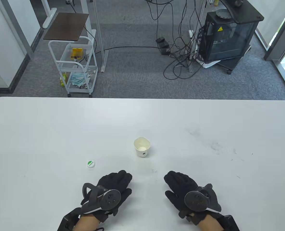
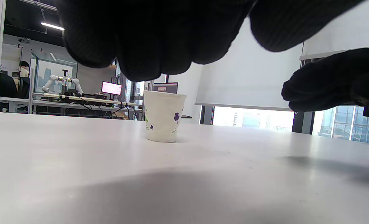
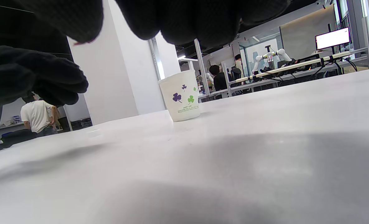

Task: Flick bottle cap to knock over paper cup

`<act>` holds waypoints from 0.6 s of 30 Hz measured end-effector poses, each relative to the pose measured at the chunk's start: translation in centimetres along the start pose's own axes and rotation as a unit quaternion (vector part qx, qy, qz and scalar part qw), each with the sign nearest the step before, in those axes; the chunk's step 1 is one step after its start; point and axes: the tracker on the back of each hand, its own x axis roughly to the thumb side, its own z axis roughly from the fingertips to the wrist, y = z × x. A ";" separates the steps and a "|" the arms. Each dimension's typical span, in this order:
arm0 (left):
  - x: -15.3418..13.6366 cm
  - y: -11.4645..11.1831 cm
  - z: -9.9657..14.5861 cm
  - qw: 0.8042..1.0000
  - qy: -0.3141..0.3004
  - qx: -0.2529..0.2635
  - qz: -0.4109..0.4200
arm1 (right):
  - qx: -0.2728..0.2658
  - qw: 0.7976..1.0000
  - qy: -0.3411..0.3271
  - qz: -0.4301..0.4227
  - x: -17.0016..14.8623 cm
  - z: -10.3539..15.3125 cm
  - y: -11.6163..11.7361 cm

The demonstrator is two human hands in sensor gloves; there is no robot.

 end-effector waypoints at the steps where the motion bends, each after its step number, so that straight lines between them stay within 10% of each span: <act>1: 0.1 0.0 0.0 1.000 -0.002 0.000 0.001 | 0.004 1.000 0.005 0.000 -0.1 0.0 0.1; 18: -8.1 -2.0 -1.6 0.971 0.204 -0.081 -0.092 | 0.027 0.999 0.035 -0.003 -1.1 -0.1 0.4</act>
